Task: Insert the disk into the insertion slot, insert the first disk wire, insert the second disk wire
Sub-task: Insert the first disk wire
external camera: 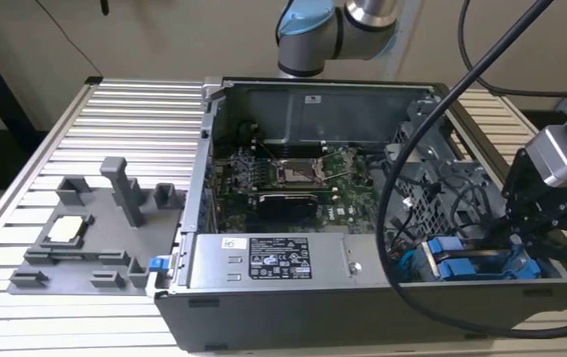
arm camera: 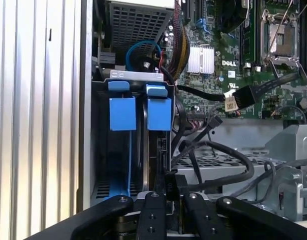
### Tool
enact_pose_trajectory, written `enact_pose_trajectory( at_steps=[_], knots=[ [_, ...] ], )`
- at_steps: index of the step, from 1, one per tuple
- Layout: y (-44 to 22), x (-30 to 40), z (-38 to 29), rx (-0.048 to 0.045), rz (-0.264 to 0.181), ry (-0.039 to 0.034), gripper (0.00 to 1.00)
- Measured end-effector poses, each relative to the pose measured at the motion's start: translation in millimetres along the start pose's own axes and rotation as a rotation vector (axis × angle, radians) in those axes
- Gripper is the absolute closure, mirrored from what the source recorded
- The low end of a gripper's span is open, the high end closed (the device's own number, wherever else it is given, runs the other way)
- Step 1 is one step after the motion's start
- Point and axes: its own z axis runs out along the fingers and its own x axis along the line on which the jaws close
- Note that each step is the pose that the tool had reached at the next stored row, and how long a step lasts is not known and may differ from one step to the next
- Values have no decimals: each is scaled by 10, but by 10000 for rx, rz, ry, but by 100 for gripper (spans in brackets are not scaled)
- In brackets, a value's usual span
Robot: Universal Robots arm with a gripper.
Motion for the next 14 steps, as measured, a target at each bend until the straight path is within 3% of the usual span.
enact_pose_trajectory(
  at_steps=[8, 10, 12, 14],
  knots=[
    [-1, 9, 26, -1, 1, -8, 80],
    [-1, 9, 25, 0, 1, -5, 73],
    [0, 4, 5, -1, 1, 0, 73],
    [5, -9, -55, -5, 2, -2, 73]
  ],
)
